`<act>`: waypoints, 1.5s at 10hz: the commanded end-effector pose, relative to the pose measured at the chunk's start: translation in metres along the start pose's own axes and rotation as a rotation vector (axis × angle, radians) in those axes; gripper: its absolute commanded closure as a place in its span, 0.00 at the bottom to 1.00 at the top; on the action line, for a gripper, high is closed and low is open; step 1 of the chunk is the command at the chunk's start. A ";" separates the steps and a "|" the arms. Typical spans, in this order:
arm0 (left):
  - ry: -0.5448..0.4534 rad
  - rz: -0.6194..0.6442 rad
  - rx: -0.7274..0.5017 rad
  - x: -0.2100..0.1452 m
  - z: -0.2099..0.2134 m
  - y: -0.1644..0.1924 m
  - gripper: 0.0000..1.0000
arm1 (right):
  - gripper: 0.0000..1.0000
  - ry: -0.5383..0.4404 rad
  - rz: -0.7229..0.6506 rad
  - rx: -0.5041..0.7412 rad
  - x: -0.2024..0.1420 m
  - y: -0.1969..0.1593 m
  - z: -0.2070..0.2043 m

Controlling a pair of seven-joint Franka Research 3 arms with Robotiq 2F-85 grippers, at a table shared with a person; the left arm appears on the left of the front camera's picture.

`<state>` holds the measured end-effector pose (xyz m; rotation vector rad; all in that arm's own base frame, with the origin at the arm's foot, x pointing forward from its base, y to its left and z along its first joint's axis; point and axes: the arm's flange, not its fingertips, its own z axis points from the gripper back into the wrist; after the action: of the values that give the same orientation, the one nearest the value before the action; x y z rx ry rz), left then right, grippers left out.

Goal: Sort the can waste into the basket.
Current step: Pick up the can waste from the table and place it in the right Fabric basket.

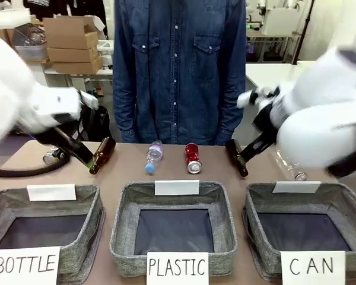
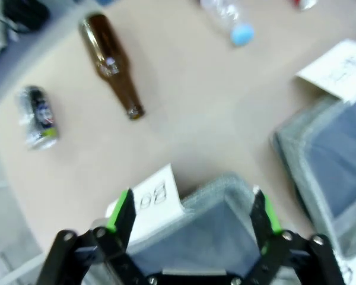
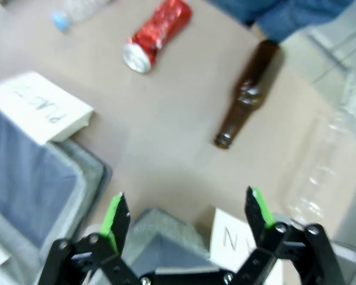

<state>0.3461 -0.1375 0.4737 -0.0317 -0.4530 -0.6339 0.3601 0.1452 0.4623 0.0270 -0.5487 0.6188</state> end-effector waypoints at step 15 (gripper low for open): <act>-0.556 0.464 -1.322 -0.107 0.069 0.127 0.00 | 0.00 -0.154 -0.878 1.310 -0.080 -0.123 0.102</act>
<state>0.3027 0.0468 0.5061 -1.3209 -0.4865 -0.6137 0.3120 -0.0194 0.5297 1.2923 -0.3112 0.3562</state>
